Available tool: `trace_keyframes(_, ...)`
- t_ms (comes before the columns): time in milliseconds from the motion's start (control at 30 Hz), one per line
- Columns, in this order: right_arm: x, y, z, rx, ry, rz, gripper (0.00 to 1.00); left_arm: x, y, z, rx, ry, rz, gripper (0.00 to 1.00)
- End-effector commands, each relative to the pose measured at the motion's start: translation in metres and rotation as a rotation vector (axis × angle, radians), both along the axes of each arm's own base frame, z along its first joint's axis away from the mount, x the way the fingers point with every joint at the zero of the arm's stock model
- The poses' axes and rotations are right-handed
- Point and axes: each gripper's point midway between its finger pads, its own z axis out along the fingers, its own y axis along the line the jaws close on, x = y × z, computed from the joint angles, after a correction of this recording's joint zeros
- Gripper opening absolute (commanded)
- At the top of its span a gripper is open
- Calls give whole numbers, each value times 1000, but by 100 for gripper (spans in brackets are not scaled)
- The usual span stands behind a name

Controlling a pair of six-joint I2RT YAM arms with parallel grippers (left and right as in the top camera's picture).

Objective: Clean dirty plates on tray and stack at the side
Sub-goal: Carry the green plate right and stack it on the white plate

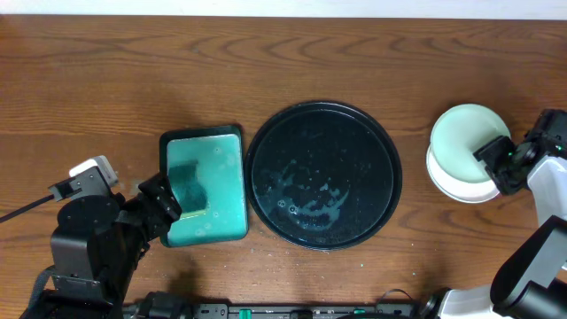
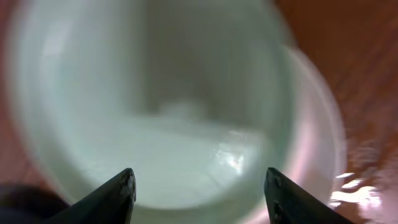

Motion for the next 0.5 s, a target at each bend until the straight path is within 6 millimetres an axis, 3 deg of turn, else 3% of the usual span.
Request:
trace_keyframes(0,16,33,37,23,-124,113,64,0,1,7,0,-17,3,81)
trace_keyframes(133,32,74,93,-43,-305,309,63,0,1,7,0,-17,3,81)
trace_keyframes(200,31,85,113,-112,-342,343,45,0,1,7,0,-17,3,81)
trace_keyframes(267,29,75,125,-236,-338,304,1,0,1,7,0,-17,3,81)
trace_keyframes(367,21,36,125,-419,-256,139,1,0,1,7,0,-17,3,81)
trace_keyframes(467,16,17,105,-462,-169,39,1,0,1,7,0,-17,3,81)
